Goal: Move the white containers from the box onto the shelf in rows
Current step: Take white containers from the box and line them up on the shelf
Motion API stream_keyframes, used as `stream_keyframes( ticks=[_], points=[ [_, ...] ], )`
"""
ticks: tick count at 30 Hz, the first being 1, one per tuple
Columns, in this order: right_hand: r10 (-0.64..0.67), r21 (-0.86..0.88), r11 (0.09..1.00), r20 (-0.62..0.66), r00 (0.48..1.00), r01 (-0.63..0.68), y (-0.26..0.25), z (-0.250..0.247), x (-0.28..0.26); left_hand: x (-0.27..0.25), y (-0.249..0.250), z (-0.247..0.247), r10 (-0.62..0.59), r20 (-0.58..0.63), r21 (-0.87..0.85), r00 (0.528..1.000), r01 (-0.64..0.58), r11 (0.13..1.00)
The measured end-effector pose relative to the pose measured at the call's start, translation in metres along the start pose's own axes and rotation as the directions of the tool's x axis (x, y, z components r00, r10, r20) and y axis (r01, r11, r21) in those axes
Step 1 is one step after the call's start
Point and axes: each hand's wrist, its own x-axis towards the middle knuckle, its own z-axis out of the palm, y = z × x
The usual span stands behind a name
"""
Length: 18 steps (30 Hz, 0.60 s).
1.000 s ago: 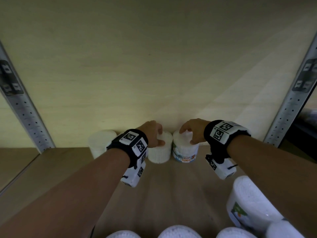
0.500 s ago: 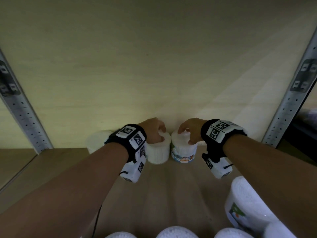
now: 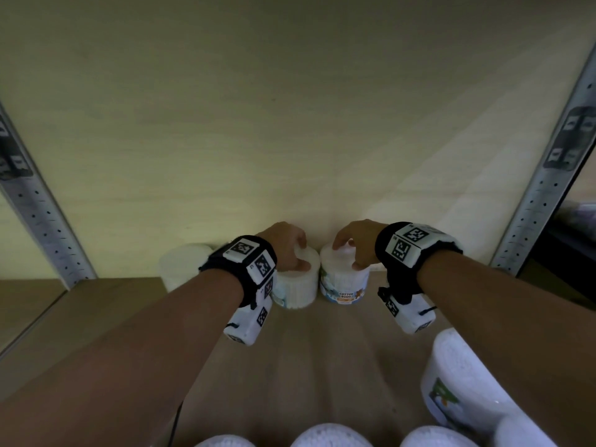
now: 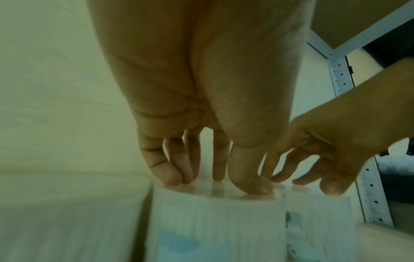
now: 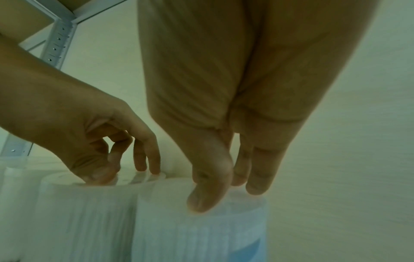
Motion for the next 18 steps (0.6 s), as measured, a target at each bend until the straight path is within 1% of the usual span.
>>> stream_keyframes(
  ticks=[4, 6, 8, 10, 12, 14, 16, 18],
  points=[
    [0.004, -0.032, 0.999, -0.005, 1.0, -0.004, -0.002, -0.001, -0.001, -0.001, 0.001, 0.006, -0.056, -0.058, 0.013, 0.997, 0.057, 0.998],
    [0.009, -0.029, 1.0, 0.0, 1.0, -0.009, -0.002, -0.001, -0.001, -0.001, 0.002, 0.005, -0.058, -0.052, 0.017, 0.997, 0.059, 0.998],
    [0.009, -0.02, 1.0, 0.007, 1.0, -0.009, -0.002, -0.002, 0.0, -0.002, 0.002, -0.001, -0.036, -0.005, 0.014, 0.999, 0.036, 0.999],
    [0.005, -0.016, 1.0, 0.011, 1.0, -0.005, -0.002, -0.002, 0.001, -0.004, 0.002, -0.009, -0.001, 0.071, -0.01, 0.998, 0.001, 1.0],
    [0.003, -0.02, 1.0, 0.01, 1.0, -0.003, -0.002, -0.001, 0.001, -0.007, 0.002, -0.015, 0.016, 0.146, -0.019, 0.989, -0.013, 1.0],
    [0.001, -0.023, 1.0, 0.007, 1.0, -0.001, -0.002, -0.001, 0.0, -0.008, 0.001, -0.017, 0.035, 0.194, -0.022, 0.98, -0.031, 0.999],
    [0.002, -0.008, 1.0, 0.002, 1.0, -0.002, 0.0, -0.001, 0.001, -0.009, -0.001, -0.015, 0.056, 0.2, -0.033, 0.978, -0.051, 0.998],
    [0.002, 0.005, 1.0, -0.001, 1.0, -0.002, 0.001, 0.0, 0.001, -0.009, -0.003, -0.013, 0.061, 0.178, -0.043, 0.982, -0.054, 0.998]
  ],
)
